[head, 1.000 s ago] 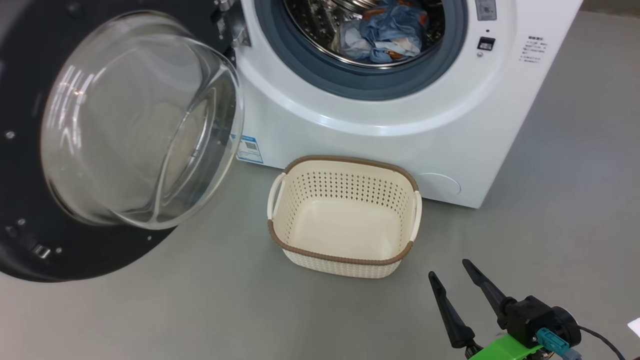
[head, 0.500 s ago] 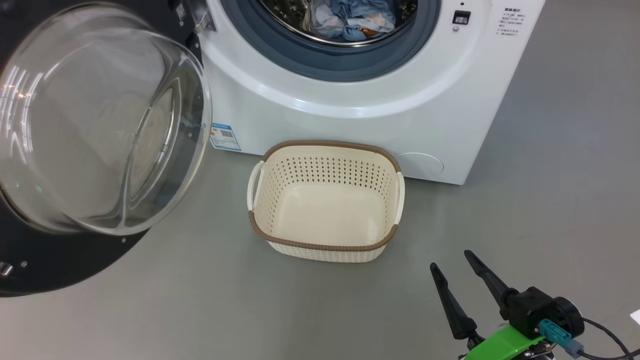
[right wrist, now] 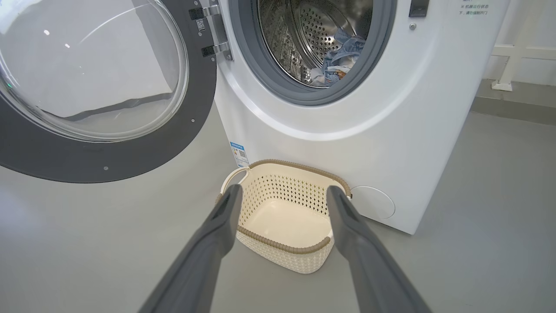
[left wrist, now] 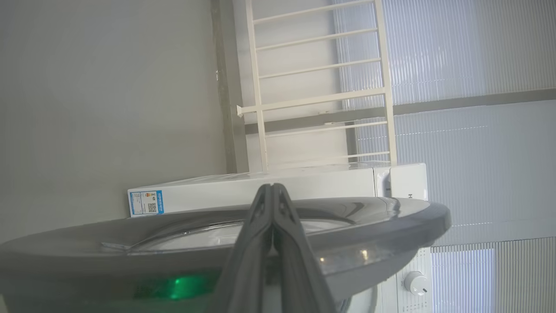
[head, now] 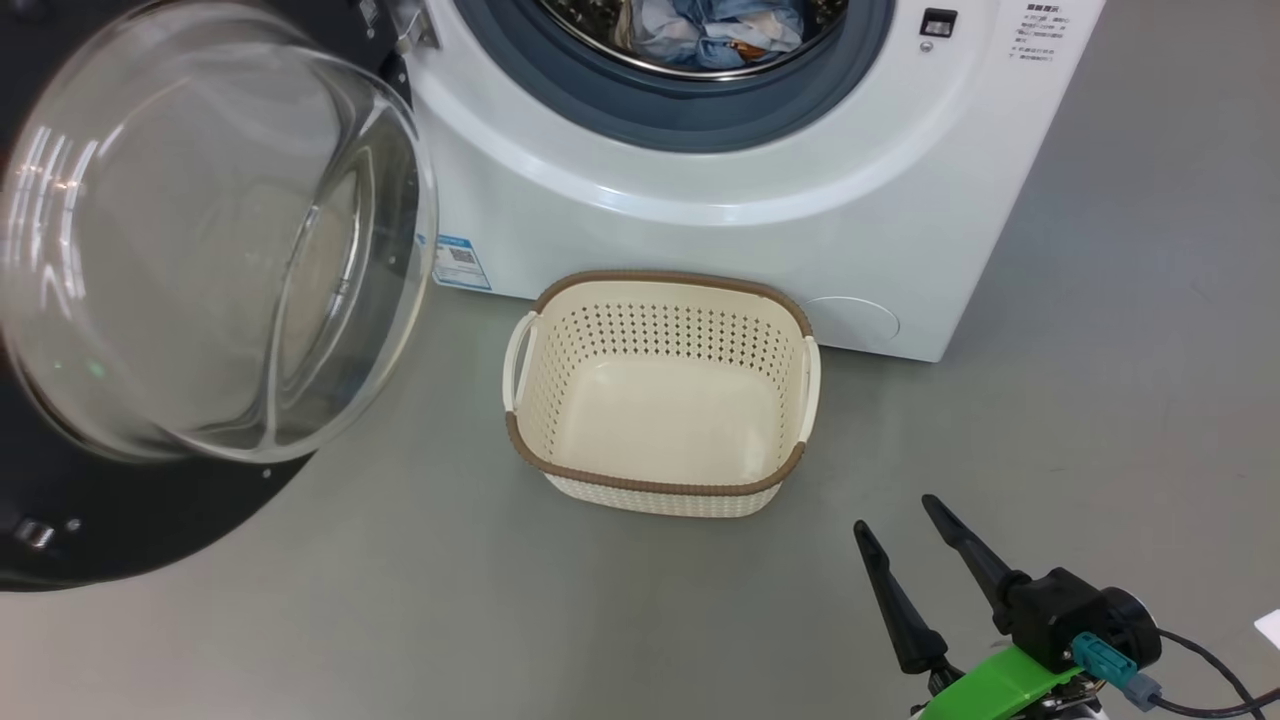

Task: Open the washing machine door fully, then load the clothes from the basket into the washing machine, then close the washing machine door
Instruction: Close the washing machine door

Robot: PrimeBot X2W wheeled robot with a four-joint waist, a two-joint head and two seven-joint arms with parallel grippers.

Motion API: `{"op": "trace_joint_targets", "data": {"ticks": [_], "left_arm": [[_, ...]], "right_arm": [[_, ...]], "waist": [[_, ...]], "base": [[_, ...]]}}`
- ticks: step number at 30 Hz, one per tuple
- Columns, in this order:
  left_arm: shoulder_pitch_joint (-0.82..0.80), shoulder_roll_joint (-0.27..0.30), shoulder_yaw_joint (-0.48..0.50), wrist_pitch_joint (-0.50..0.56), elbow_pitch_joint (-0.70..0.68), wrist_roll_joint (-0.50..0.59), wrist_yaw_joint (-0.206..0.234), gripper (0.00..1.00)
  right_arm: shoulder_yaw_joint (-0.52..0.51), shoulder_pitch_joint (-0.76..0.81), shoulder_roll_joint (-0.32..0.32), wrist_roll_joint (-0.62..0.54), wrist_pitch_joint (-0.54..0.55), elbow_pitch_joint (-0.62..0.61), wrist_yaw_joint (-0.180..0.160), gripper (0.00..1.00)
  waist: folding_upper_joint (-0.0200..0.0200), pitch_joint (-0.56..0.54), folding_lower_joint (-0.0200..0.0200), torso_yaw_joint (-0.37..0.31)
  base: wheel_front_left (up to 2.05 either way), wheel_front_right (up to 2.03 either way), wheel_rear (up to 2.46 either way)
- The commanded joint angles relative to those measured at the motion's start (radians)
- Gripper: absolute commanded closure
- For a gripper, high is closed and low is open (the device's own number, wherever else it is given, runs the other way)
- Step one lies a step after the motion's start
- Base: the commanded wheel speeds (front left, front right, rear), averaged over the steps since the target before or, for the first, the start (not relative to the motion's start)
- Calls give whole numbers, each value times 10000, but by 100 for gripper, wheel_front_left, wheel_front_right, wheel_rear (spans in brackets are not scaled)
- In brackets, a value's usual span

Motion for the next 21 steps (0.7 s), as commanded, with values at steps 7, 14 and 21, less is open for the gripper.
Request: {"op": "trace_joint_targets", "data": {"ticks": [7,14,21], "left_arm": [[661,-134,-25,1765,-1093,-945,-97,100],[1263,-647,-445,3162,-2000,-1497,194,100],[1883,-1109,-899,4106,-3318,-1800,665,100]], "right_arm": [[447,-313,43,206,19,-65,16,0],[560,-375,89,259,-8,63,16,0],[649,-307,135,419,-64,249,16,0]], "waist": [[0,30,0,207],[0,-34,0,278],[0,-135,0,285]], "base": [[0,0,0],[0,0,0],[0,0,0]]}}
